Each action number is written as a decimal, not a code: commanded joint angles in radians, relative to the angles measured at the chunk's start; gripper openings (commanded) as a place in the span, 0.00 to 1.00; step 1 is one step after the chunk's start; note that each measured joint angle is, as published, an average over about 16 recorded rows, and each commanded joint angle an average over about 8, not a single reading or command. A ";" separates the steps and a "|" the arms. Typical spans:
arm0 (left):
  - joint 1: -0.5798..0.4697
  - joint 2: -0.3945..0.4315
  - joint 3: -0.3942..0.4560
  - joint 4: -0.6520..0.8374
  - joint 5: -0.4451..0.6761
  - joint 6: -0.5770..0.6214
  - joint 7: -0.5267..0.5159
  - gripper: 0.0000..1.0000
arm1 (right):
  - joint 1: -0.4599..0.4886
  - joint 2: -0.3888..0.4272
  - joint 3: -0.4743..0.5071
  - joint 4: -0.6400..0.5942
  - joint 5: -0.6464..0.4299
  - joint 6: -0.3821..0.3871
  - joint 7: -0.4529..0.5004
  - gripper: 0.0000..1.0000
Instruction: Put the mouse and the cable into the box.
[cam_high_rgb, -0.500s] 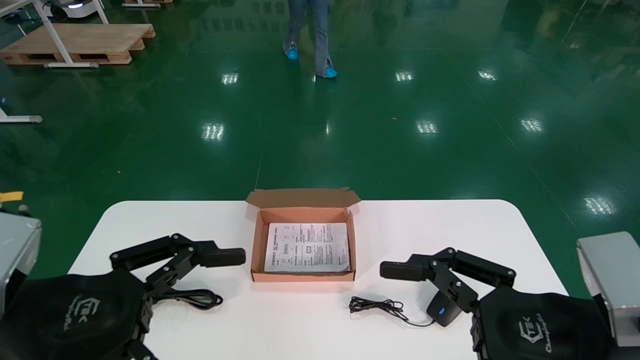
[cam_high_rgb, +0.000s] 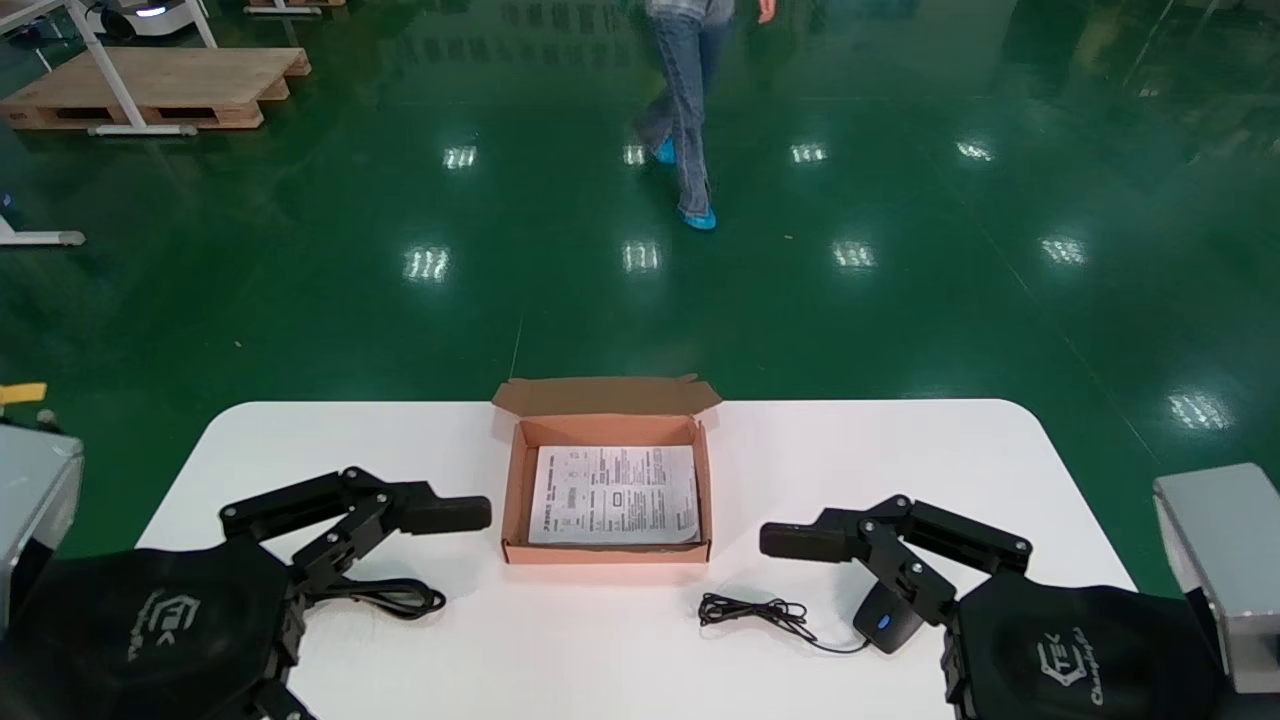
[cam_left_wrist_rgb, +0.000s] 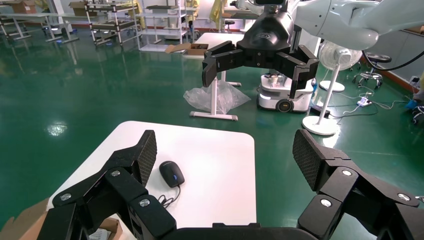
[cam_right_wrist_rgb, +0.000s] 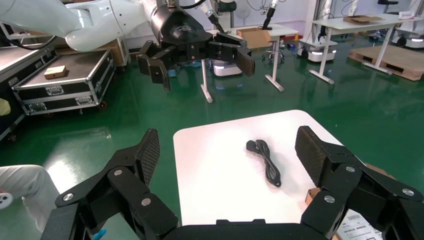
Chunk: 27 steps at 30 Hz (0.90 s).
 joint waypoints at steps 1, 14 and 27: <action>0.000 0.000 0.000 0.000 0.000 0.000 0.000 1.00 | 0.000 0.000 0.000 0.000 0.000 0.000 0.000 1.00; 0.000 0.000 0.000 0.000 0.000 0.000 0.000 1.00 | -0.001 0.001 0.001 0.001 0.002 -0.001 0.000 1.00; -0.244 -0.028 0.255 -0.043 0.576 0.078 -0.036 1.00 | 0.035 -0.067 -0.113 0.043 -0.337 0.143 -0.033 1.00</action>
